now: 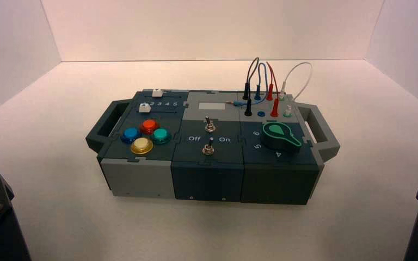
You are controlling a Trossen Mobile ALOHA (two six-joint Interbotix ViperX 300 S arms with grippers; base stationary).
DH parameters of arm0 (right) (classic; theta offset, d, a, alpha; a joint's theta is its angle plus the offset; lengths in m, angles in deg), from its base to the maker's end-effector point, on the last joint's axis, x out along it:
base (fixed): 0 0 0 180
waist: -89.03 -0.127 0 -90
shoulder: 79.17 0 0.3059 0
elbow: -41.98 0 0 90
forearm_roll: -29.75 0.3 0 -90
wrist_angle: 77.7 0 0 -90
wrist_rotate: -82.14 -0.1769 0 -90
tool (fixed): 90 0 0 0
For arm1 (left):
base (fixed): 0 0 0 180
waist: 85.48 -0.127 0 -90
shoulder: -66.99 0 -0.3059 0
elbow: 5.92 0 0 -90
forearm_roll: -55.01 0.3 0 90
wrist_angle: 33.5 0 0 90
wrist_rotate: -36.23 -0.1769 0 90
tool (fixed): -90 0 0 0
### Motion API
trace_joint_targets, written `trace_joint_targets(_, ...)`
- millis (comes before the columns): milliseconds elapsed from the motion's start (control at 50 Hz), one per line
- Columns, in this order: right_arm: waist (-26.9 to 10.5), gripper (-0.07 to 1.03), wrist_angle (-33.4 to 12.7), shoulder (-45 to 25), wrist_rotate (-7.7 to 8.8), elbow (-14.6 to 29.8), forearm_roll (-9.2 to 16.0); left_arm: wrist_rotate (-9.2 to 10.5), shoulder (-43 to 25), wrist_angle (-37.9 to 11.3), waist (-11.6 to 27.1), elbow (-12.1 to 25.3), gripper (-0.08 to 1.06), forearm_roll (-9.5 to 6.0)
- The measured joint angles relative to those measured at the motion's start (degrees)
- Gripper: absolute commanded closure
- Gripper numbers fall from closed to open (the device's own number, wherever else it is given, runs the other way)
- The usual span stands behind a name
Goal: Rotate the box clockwise.
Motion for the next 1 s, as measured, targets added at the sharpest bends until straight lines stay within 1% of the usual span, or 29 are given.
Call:
trace_joint_targets(260, 0.0, 0.85, 0.0, -0.1, -0.09, -0.1, 0.0, 0.00, 0.0, 0.1, -0.1, 0.0, 1.01, 0.09)
trace_joint_targets(380, 0.0, 0.85, 0.0, -0.1, -0.09, -0.1, 0.0, 0.00, 0.0, -0.6, -0.1, 0.1, 1.01, 0.00)
trace_joint_targets(440, 0.0, 0.85, 0.0, -0.1, -0.09, -0.1, 0.0, 0.00, -0.2, -2.9, 0.0, 0.4, 1.01, 0.00)
trace_joint_targets(560, -0.1, 0.85, 0.0, -0.6, -0.09, -0.1, 0.4, 0.00, -1.3, -8.3, 1.2, 2.8, 1.01, 0.00)
trace_joint_targets(620, -0.4, 0.85, -0.2, -1.7, 0.00, 0.0, 0.7, 0.00, -3.1, -13.4, 3.6, 4.5, 1.01, -0.09)
trace_joint_targets(640, -0.4, 0.85, -0.3, -1.8, 0.00, 0.0, 0.7, 0.00, -3.1, -13.7, 3.8, 4.6, 1.01, -0.09)
trace_joint_targets(660, -0.5, 0.85, -0.6, -2.4, -0.09, 0.3, 0.9, 0.00, -3.6, -15.4, 4.5, 4.8, 1.01, -0.09)
trace_joint_targets(680, -0.6, 0.85, -0.9, -2.8, -0.09, 0.4, 1.0, 0.00, -4.3, -17.8, 5.6, 5.4, 1.01, -0.09)
trace_joint_targets(740, -1.0, 0.85, -1.8, -4.8, 0.00, 1.4, 1.1, 0.00, -5.8, -22.4, 8.3, 6.0, 1.01, -0.09)
trace_joint_targets(880, -1.5, 0.85, -3.0, -10.4, 0.00, 3.9, 2.4, -0.09, -8.5, -30.4, 14.4, 6.8, 1.01, -0.18)
trace_joint_targets(920, -1.8, 0.85, -3.5, -13.0, 0.00, 5.1, 3.0, -0.09, -9.2, -32.3, 16.1, 7.0, 1.01, -0.18)
trace_joint_targets(960, -1.9, 0.85, -3.8, -14.2, 0.00, 5.8, 3.3, -0.09, -9.9, -34.0, 17.6, 7.3, 1.01, -0.35)
trace_joint_targets(1000, -2.4, 0.86, -4.1, -17.1, 0.00, 7.4, 3.7, -0.09, -10.6, -35.6, 19.0, 7.6, 1.01, -0.79)
